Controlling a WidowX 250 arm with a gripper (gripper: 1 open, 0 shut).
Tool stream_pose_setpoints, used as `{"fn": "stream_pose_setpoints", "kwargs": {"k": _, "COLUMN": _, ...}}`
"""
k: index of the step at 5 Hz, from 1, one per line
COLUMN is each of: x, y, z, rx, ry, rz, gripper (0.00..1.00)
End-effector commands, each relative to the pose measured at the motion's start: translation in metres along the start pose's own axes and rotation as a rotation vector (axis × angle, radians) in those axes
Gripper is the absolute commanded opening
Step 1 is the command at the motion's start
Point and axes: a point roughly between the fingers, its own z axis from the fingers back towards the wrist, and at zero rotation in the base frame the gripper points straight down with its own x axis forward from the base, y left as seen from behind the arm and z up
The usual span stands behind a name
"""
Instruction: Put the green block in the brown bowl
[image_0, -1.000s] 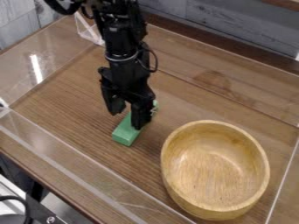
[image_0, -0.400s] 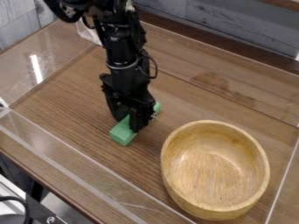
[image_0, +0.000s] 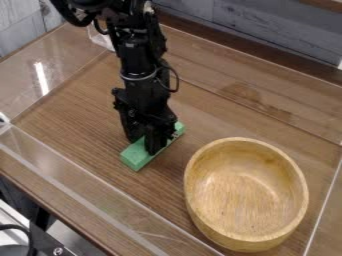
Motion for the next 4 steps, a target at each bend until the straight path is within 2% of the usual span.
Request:
{"fn": "stream_pose_setpoints", "kwargs": {"k": 1, "x": 0.0044, "y": 0.0029, "z": 0.0128, "rx": 0.008, "ry": -0.027, "rz": 0.016, "gripper": 0.0}}
{"fn": "stream_pose_setpoints", "kwargs": {"k": 4, "x": -0.0004, "y": 0.0016, "z": 0.0214, "rx": -0.013, "ry": 0.012, "rz": 0.048, "gripper": 0.0}}
